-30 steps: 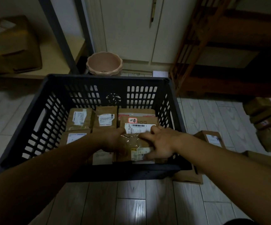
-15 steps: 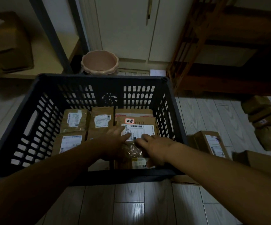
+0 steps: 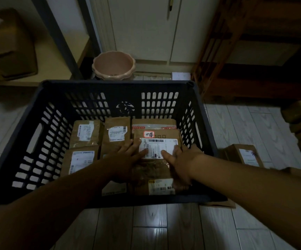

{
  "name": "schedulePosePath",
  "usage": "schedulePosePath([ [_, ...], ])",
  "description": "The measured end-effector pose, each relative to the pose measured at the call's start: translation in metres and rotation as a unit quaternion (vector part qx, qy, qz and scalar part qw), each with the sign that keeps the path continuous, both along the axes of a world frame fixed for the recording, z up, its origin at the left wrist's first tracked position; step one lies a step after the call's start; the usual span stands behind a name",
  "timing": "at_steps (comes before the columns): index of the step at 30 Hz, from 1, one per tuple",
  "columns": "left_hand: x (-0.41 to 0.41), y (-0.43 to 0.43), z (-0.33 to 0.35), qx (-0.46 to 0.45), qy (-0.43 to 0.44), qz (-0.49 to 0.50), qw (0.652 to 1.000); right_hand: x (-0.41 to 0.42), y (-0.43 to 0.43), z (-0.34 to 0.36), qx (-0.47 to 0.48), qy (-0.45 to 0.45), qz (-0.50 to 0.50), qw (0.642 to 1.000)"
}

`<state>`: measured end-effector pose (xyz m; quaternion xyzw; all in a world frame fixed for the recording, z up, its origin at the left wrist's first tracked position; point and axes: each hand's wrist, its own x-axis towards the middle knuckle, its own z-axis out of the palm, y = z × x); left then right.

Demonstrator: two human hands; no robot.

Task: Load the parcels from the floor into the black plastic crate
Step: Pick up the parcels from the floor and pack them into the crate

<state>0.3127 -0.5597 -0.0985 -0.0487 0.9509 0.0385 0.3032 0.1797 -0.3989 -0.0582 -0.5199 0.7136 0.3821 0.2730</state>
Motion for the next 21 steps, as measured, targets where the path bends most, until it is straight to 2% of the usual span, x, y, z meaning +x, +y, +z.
schedulePosePath([
  [8, -0.005, 0.006, -0.008, -0.012, 0.010, 0.009, 1.000, 0.002, -0.001, -0.015, 0.025, 0.019, 0.008, 0.999],
  [15, -0.007, 0.001, -0.015, -0.016, 0.022, 0.014, 1.000, -0.002, 0.001, -0.011, -0.011, -0.048, -0.051, 0.997],
  [21, -0.010, 0.004, -0.020, -0.048, 0.015, 0.015, 0.999, 0.002, -0.005, -0.024, -0.012, -0.026, -0.046, 0.999],
])
